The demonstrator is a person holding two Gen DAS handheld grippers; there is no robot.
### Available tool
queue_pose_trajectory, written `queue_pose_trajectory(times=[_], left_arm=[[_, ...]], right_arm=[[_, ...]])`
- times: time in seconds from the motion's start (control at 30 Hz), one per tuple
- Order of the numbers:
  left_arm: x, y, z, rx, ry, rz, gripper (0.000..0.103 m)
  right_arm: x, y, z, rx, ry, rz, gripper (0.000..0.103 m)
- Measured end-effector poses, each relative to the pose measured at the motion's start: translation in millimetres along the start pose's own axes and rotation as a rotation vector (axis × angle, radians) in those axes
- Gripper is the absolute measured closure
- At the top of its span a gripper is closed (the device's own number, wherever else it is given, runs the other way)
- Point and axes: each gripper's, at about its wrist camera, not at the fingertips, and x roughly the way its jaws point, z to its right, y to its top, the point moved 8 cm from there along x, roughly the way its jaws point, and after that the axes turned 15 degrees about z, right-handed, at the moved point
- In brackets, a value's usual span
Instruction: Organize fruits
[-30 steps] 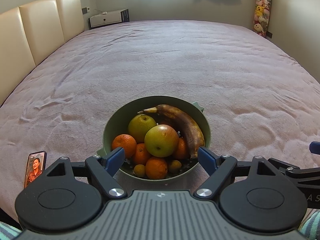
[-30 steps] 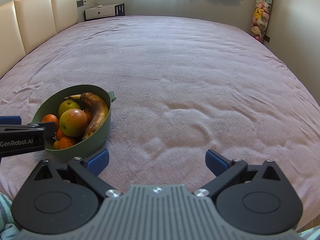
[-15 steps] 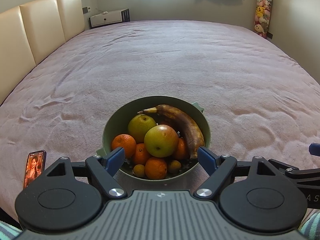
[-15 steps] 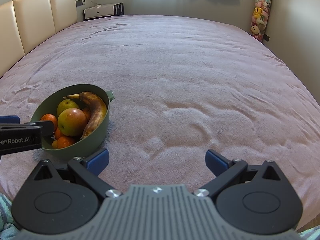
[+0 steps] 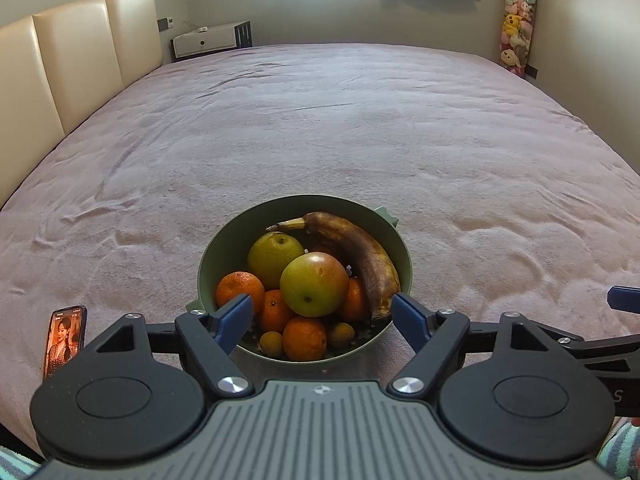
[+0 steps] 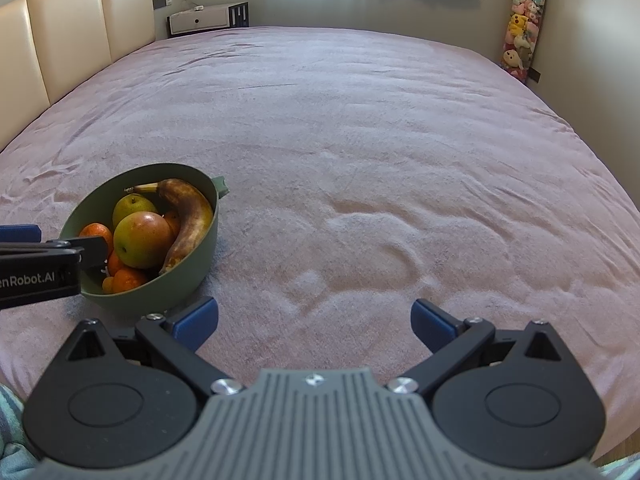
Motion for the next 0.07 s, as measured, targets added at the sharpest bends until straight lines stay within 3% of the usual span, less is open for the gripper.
queue_pose_trajectory(times=[0.07], left_arm=[[-0.1, 0.3, -0.3, -0.003, 0.0, 0.002, 0.011]], right_arm=[[1.2, -0.5, -0.4, -0.002, -0.001, -0.002, 0.004]])
